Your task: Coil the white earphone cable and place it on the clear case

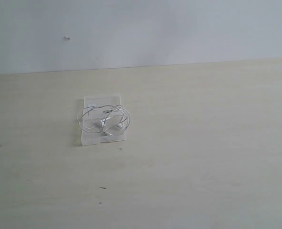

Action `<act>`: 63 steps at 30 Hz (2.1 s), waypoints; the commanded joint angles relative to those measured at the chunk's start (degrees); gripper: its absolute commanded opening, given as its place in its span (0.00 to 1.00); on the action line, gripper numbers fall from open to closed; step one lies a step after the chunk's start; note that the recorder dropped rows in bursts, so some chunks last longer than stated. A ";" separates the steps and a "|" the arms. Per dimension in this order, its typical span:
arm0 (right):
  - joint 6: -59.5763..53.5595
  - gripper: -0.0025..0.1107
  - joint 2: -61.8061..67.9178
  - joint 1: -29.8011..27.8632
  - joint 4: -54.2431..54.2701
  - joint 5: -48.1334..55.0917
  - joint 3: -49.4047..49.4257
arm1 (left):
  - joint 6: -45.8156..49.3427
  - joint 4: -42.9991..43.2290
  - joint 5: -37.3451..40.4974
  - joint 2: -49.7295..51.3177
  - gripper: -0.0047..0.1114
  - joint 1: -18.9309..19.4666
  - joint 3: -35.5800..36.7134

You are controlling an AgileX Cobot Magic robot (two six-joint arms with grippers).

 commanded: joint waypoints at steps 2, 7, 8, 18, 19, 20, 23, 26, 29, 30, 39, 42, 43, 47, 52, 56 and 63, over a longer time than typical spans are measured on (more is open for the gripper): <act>0.00 0.02 -0.47 -0.34 0.06 -0.85 0.08 | 1.88 3.09 -0.33 -0.30 0.04 3.89 -0.02; 0.00 0.02 -0.47 -0.34 0.06 -0.85 0.08 | 0.94 1.72 -0.33 -0.30 0.04 9.20 -0.02; 0.00 0.02 -0.47 -0.34 0.06 -0.85 0.08 | 0.94 0.26 -0.33 -0.30 0.04 9.75 -0.02; 0.00 0.02 -0.47 -0.34 0.06 -0.85 0.08 | 1.07 -2.18 -0.33 -0.30 0.04 10.46 -0.02; 0.00 0.02 -0.47 -0.34 0.06 -0.85 0.08 | 1.07 -2.18 -0.33 -0.30 0.04 10.46 -0.02; 0.00 0.02 -0.47 -0.34 0.06 -0.85 0.08 | 1.07 -2.18 -0.33 -0.30 0.04 10.46 -0.02; 0.00 0.02 -0.47 -0.34 0.06 -0.85 0.08 | 1.07 -2.18 -0.33 -0.30 0.04 10.46 -0.02; 0.00 0.02 -0.47 -0.34 0.06 -0.85 0.08 | 1.07 -2.18 -0.33 -0.30 0.04 10.46 -0.02; 0.00 0.02 -0.47 -0.34 0.06 -0.85 0.08 | 1.07 -2.18 -0.33 -0.30 0.04 10.46 -0.02; 0.00 0.02 -0.47 -0.34 0.06 -0.85 0.08 | 1.07 -2.18 -0.33 -0.30 0.04 10.46 -0.02; -7.95 0.02 -4.19 -5.68 -1.62 -9.89 1.86 | 1.07 -2.18 -0.33 -0.30 0.04 10.46 -0.02; -8.19 0.02 -7.88 -10.47 -0.85 -23.65 6.42 | 1.07 -2.18 -0.33 -0.30 0.04 10.46 -0.02; -8.19 0.02 -9.15 -12.09 -0.56 -28.28 8.63 | 1.07 -2.18 -0.33 -0.30 0.04 10.46 -0.02; -7.42 0.02 -13.71 -17.59 0.41 -45.60 17.99 | 1.07 -2.18 -0.33 -0.30 0.04 10.46 -0.02; -0.26 0.02 -18.50 -23.25 1.77 -59.38 27.98 | 1.07 -2.18 -0.33 -0.30 0.04 10.46 -0.02; 2.44 0.02 -21.95 -25.55 1.77 -60.00 31.20 | 1.07 -2.18 -0.33 -0.30 0.04 10.46 -0.02; -2.61 0.02 -25.19 -27.31 1.51 -49.46 31.20 | 1.07 -2.18 -0.33 -0.30 0.04 10.46 -0.02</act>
